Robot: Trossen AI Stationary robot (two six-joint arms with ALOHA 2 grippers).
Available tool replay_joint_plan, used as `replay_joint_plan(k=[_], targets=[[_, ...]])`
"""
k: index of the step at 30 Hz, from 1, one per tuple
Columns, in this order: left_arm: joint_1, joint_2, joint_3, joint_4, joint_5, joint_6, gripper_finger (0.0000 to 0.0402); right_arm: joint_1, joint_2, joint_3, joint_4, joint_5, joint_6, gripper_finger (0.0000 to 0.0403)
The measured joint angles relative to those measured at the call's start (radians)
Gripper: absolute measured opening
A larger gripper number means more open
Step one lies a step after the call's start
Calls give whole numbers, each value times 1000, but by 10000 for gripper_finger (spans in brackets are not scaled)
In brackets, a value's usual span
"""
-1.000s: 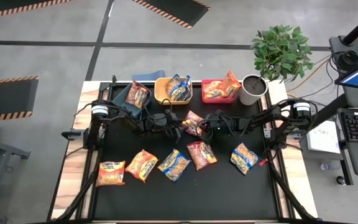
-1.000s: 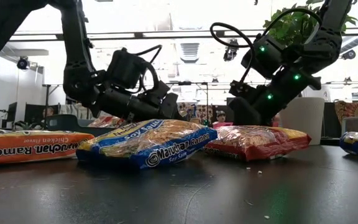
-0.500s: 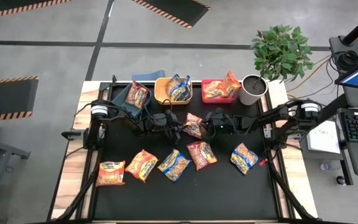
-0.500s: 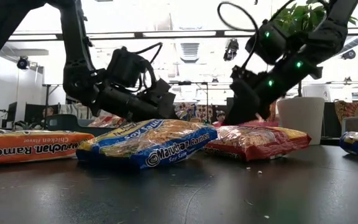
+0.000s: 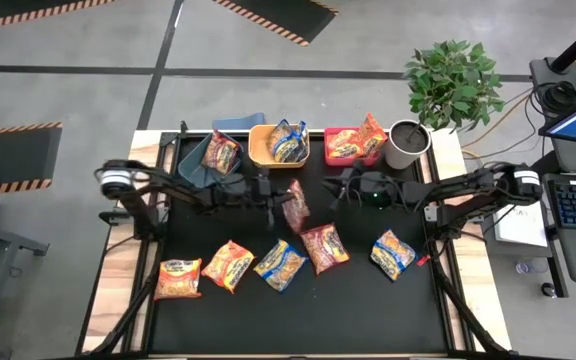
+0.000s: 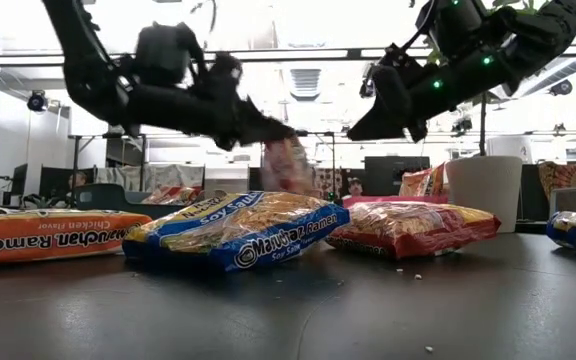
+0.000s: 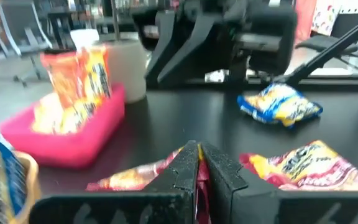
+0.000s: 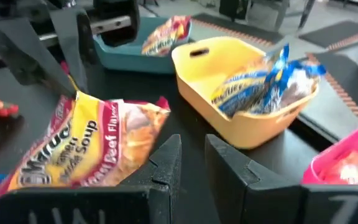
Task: Sort Maruchan noodles
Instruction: Put the red noodle pack into the blue bin
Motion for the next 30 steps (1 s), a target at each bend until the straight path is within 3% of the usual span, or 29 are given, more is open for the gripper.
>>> replay_joint_plan(k=[12, 19, 24, 30], targets=[[0, -341, -90, -123, -42, 36, 0, -2, 41, 0, 45, 0, 0, 63], [1, -528, -77, -521, -50, 92, 0, -2, 48, 0, 45, -3, 20, 63], [1, -574, -70, -745, -51, 65, 0, -2, 111, 8, 51, -13, 46, 63], [1, -567, -70, -803, -51, 15, 0, -2, 279, 35, 222, -122, 63, 48]])
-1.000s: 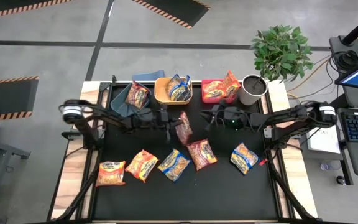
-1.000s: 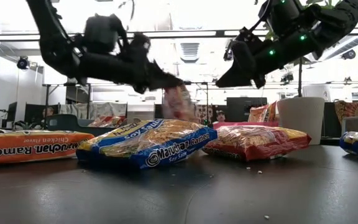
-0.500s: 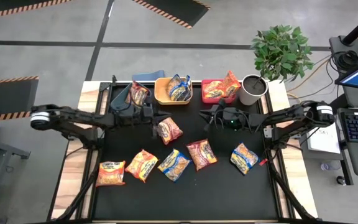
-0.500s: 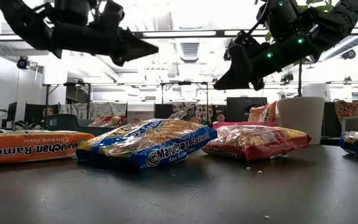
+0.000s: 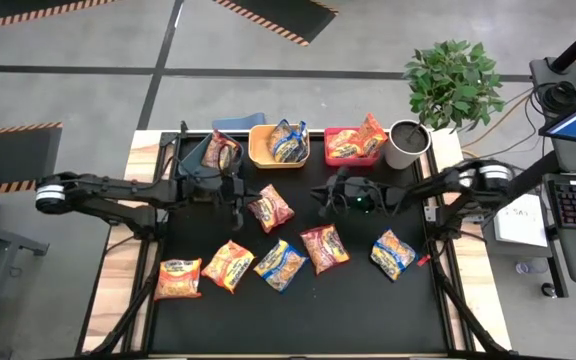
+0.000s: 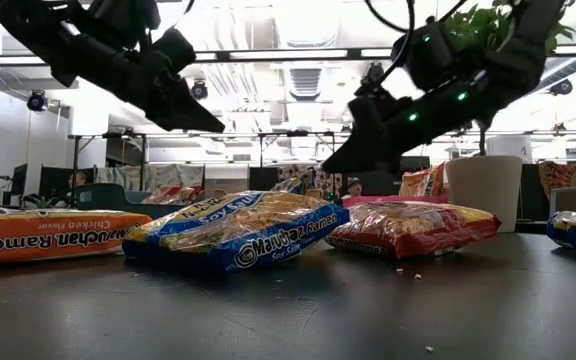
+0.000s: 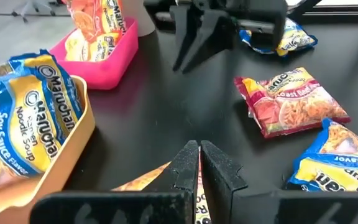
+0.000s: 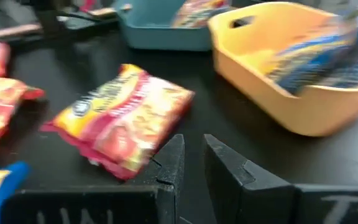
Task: Sort Maruchan noodles
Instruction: Put the red noodle pack into the blue bin
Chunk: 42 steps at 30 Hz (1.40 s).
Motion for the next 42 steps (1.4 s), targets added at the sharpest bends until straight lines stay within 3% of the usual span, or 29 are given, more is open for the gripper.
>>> replay_joint_plan(k=[10, 16, 24, 30, 36, 42], targets=[[0, -1, 0, -71, -5, -35, 0, 0, 281, 211, 53, -121, -23, 10], [12, -1, 0, -102, -6, -116, 12, -1, 368, 328, -66, -152, -53, 9], [35, 8, -2, -109, -5, -207, 71, -5, 412, 416, -270, -144, -87, 9], [47, 50, -5, -109, -18, -257, 132, -5, 415, 413, -282, -141, -98, 9], [48, 109, -6, -149, -114, -206, 193, -6, 415, 403, -281, -141, -98, 9], [65, 185, -6, -112, -122, -186, 220, -6, 415, 403, -281, -141, -97, 9]])
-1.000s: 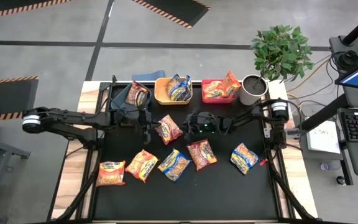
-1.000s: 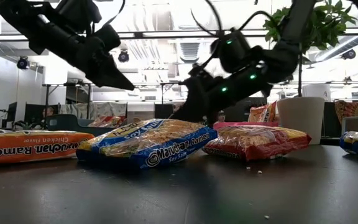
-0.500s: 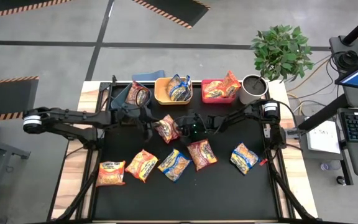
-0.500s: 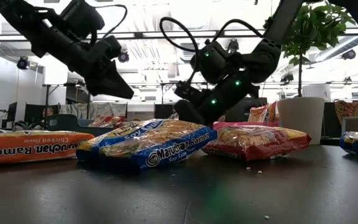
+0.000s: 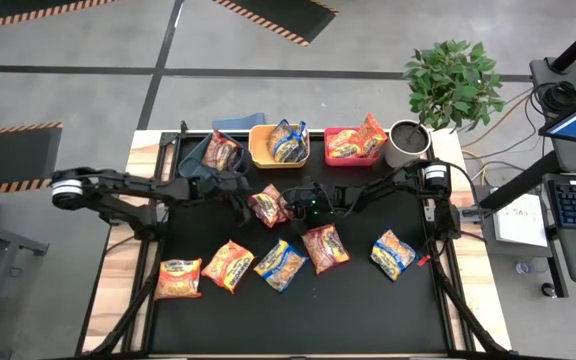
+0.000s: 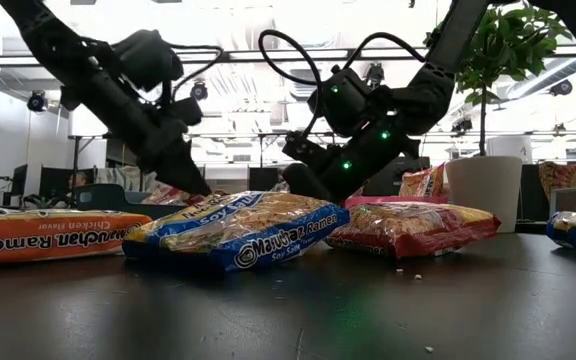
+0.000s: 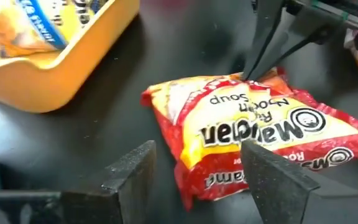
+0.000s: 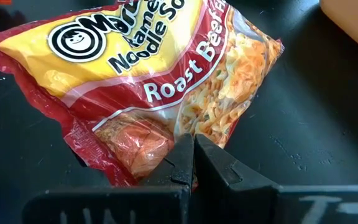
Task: Sort Maruchan noodles
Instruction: Put the red noodle pack into the blue bin
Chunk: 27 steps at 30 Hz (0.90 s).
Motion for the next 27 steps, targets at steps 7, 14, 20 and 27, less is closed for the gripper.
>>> replay_joint_plan(k=[7, 14, 20, 27], targets=[[6, 127, 0, 93, 36, 4, 215, 0, 0, 0, -1, 0, 0, 9], [4, 194, 12, 117, 69, 32, 151, 0, 0, -1, -2, 0, 1, 9], [4, 172, 18, 109, 69, 59, 24, 0, -12, -2, -10, 0, 12, 9], [-7, 91, 17, 56, 73, 109, 7, 2, -78, -6, -46, 0, 11, 9]])
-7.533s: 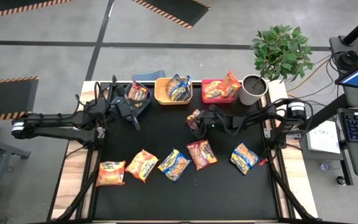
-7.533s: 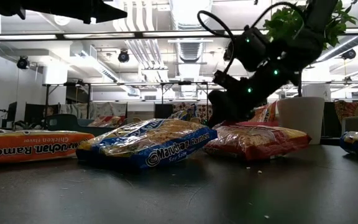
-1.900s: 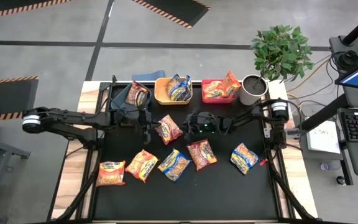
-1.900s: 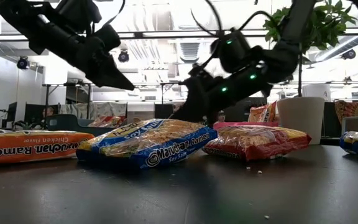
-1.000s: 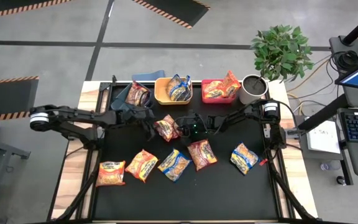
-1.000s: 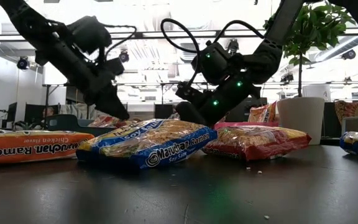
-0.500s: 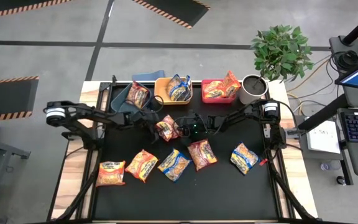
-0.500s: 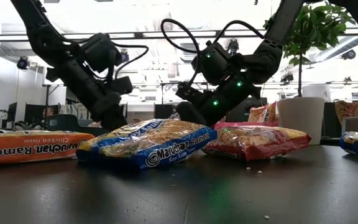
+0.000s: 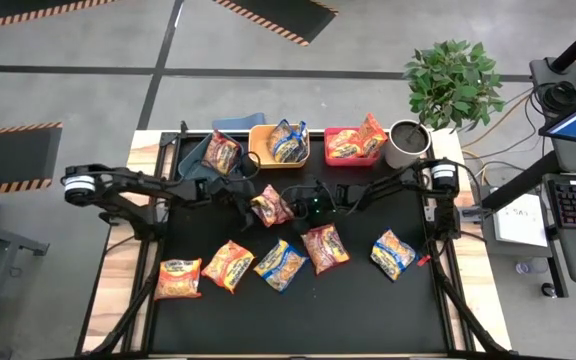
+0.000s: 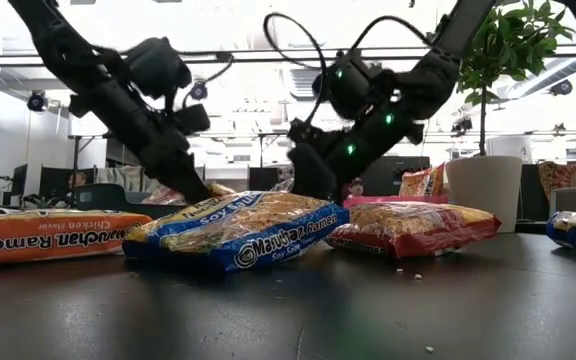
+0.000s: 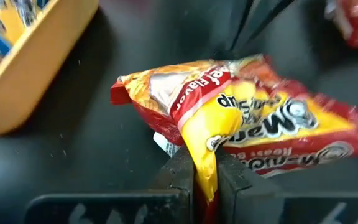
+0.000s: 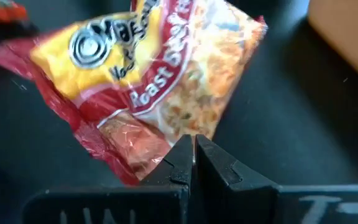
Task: Sort Maruchan noodles
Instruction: Put the red noodle pack into the blue bin
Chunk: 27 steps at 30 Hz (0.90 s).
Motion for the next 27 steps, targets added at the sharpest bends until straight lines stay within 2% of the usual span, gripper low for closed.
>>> replay_joint_plan(k=[8, 13, 15, 18, 23, 25, 27], targets=[[-2, -229, 3, -108, -10, 64, 2, -2, -130, 2, -87, 0, -1, 9], [-2, -388, 67, -279, -116, 69, 1, -2, -222, 3, -148, 8, -56, 9], [-2, -429, 102, -362, -196, 78, 1, -2, -254, 3, -153, 25, -79, 9], [-2, -468, 166, -495, -391, 81, 1, -2, -289, 3, -146, 69, -123, 9], [6, -460, 282, -726, -681, 50, 1, -2, -307, 3, -145, 109, -155, 9], [16, -439, 322, -800, -773, 1, 0, -2, -307, 3, -147, 109, -156, 9], [31, -410, 355, -868, -818, -43, 0, -2, -304, 3, -145, 109, -158, 9]])
